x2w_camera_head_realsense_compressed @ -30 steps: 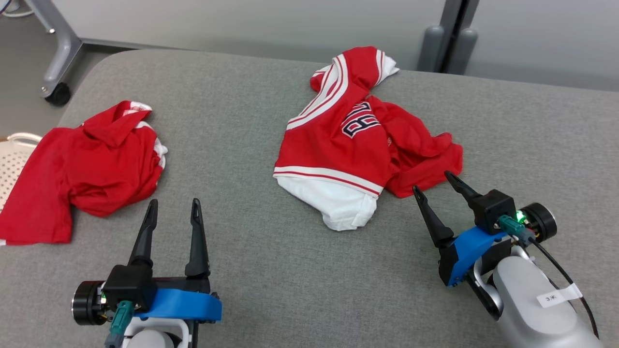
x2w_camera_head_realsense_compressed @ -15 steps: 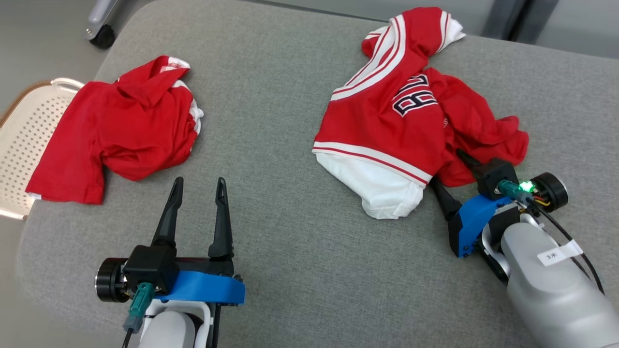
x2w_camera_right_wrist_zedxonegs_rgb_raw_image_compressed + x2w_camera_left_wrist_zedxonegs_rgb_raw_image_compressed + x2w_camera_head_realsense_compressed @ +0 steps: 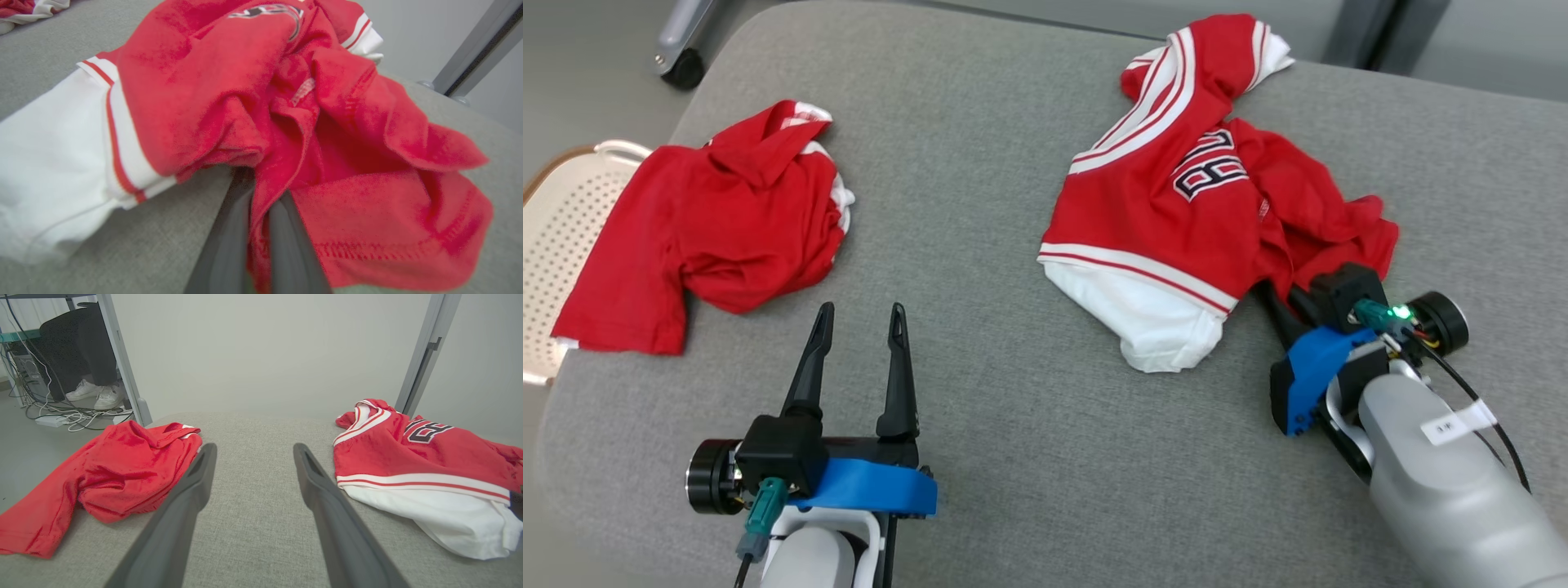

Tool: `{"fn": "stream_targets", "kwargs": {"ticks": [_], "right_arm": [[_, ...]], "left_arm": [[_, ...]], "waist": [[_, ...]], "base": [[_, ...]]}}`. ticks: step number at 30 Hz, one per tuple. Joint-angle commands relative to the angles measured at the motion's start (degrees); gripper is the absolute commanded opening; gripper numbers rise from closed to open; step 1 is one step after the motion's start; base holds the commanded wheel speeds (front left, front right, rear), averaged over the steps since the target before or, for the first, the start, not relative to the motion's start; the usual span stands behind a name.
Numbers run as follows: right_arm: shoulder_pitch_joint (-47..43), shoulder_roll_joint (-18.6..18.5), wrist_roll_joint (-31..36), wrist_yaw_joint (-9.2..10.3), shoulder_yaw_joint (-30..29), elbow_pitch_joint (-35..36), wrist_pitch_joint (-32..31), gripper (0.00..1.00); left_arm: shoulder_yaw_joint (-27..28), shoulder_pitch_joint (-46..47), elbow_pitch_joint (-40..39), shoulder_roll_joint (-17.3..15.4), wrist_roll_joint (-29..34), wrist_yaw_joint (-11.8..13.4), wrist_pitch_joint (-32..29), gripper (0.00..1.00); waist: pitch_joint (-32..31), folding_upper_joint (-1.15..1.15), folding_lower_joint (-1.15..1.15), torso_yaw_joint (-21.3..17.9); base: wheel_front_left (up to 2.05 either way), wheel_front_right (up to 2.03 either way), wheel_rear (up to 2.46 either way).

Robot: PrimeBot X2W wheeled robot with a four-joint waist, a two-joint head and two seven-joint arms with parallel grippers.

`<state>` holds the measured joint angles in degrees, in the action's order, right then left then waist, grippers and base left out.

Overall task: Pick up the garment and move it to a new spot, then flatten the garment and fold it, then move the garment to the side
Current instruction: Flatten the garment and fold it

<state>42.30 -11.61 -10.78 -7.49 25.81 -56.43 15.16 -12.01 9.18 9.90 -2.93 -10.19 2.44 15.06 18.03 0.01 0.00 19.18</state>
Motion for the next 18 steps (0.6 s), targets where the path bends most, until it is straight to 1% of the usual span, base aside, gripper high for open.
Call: {"fn": "stream_targets", "kwargs": {"ticks": [1,9,14,18], "right_arm": [[-2.48,-1.05,-0.85,-0.01,-0.13,1.41,-0.01,0.0],[-13.72,-4.06,-2.98,-0.01,-1.91,13.26,0.01,0.0],[-21.42,-4.83,-4.38,-0.01,-3.51,19.7,0.0,0.0],[-27.46,-5.32,-4.9,-0.01,-4.96,25.19,0.01,0.0]], "left_arm": [[0.38,-0.45,0.3,0.06,0.36,-0.31,0.17,1.0],[2.74,-2.89,1.15,0.03,1.83,-1.47,0.17,1.0],[3.71,-4.5,1.48,0.04,2.46,-2.35,0.17,1.0],[4.4,-5.7,1.62,0.04,2.76,-2.7,0.17,1.0]], "waist": [[-1.23,-0.01,0.0,-1.41],[-6.36,-0.01,0.0,-7.28],[-9.21,-0.01,0.0,-10.21],[-10.71,-0.01,0.0,-11.8]], "base": [[0.0,0.0,0.0],[0.0,0.0,0.0],[0.0,0.0,0.0],[0.0,0.0,0.0]]}}
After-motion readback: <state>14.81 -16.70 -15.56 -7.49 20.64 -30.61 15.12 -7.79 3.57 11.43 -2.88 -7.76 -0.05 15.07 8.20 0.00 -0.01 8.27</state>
